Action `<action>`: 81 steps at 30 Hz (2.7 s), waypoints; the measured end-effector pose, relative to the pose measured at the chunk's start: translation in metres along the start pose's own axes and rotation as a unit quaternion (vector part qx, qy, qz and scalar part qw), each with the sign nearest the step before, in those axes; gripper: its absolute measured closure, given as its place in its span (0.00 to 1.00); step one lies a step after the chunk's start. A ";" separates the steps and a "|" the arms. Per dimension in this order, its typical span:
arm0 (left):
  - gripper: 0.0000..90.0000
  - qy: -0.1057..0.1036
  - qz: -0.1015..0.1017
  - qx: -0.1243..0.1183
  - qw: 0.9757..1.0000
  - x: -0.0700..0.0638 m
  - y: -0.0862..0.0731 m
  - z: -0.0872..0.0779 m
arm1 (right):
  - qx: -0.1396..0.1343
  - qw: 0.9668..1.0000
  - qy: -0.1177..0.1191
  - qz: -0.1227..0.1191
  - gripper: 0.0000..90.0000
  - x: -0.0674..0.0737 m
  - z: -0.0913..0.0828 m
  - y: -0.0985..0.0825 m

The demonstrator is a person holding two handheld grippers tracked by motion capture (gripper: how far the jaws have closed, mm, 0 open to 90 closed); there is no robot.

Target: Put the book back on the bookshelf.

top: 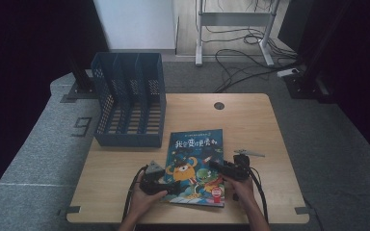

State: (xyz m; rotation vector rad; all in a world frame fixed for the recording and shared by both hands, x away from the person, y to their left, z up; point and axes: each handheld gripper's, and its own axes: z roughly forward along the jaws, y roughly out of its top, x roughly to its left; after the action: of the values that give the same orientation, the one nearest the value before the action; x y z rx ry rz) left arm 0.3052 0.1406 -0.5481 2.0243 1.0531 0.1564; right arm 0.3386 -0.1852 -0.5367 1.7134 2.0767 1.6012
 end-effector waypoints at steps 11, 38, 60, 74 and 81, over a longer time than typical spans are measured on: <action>0.17 -0.005 -0.003 -0.003 1.000 0.001 0.000 -0.001 | 0.000 1.000 0.005 -0.008 0.63 -0.001 -0.001 0.001; 0.16 -0.011 -0.003 -0.006 1.000 0.000 0.001 -0.003 | 0.006 0.999 0.022 -0.035 0.62 0.004 -0.010 0.001; 0.17 -0.010 0.010 -0.005 1.000 -0.004 0.001 -0.006 | -0.019 0.998 0.057 -0.008 0.73 -0.001 -0.007 0.003; 0.16 -0.036 0.056 0.022 0.998 -0.022 -0.002 -0.007 | -0.036 0.998 0.044 0.009 0.76 -0.011 -0.017 0.006; 0.15 -0.046 0.080 0.037 0.995 -0.030 -0.006 -0.011 | -0.039 0.998 0.039 0.011 0.76 -0.015 -0.021 0.007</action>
State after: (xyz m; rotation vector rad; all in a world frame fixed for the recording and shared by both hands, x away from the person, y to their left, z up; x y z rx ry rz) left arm 0.2771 0.1268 -0.5380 2.1623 0.8517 0.1083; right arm 0.3376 -0.2110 -0.5305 1.6814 2.0050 1.7583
